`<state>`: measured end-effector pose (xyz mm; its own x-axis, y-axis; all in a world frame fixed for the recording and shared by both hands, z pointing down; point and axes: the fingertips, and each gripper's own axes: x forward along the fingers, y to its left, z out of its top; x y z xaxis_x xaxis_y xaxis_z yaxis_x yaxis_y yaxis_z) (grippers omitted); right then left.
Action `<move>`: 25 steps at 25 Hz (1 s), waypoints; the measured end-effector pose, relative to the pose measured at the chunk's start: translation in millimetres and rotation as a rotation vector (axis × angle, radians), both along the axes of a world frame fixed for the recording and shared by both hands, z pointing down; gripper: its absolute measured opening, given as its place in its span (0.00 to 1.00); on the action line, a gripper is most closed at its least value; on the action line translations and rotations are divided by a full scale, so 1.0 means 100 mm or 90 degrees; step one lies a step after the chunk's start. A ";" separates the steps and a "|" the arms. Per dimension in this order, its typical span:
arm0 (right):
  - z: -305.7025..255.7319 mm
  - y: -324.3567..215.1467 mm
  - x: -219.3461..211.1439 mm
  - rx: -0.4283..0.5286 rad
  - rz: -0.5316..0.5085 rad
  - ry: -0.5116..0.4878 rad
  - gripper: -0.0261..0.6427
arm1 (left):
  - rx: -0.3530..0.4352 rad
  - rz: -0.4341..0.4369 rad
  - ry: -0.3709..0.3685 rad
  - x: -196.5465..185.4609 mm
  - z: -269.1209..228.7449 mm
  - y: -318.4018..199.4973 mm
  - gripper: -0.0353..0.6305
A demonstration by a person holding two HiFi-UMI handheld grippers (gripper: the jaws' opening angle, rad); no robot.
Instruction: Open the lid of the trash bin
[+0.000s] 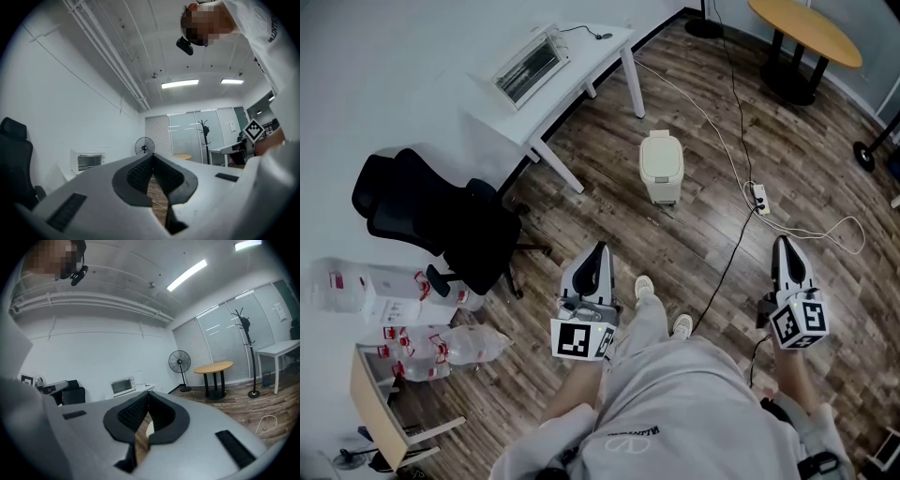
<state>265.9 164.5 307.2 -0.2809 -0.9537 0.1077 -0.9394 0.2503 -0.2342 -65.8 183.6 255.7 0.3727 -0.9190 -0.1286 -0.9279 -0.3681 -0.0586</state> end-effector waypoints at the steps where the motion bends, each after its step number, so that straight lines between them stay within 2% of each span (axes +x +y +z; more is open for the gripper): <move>1: 0.02 -0.03 -0.03 -0.003 -0.002 -0.002 0.06 | -0.001 0.000 0.001 -0.01 0.01 -0.03 0.05; 9: 0.05 -0.41 -0.32 -0.007 -0.006 0.012 0.06 | -0.005 0.015 0.019 -0.20 0.12 -0.47 0.05; 25: 0.09 -1.65 -1.03 -0.039 0.030 0.084 0.06 | -0.058 0.084 0.050 -0.76 0.66 -1.98 0.05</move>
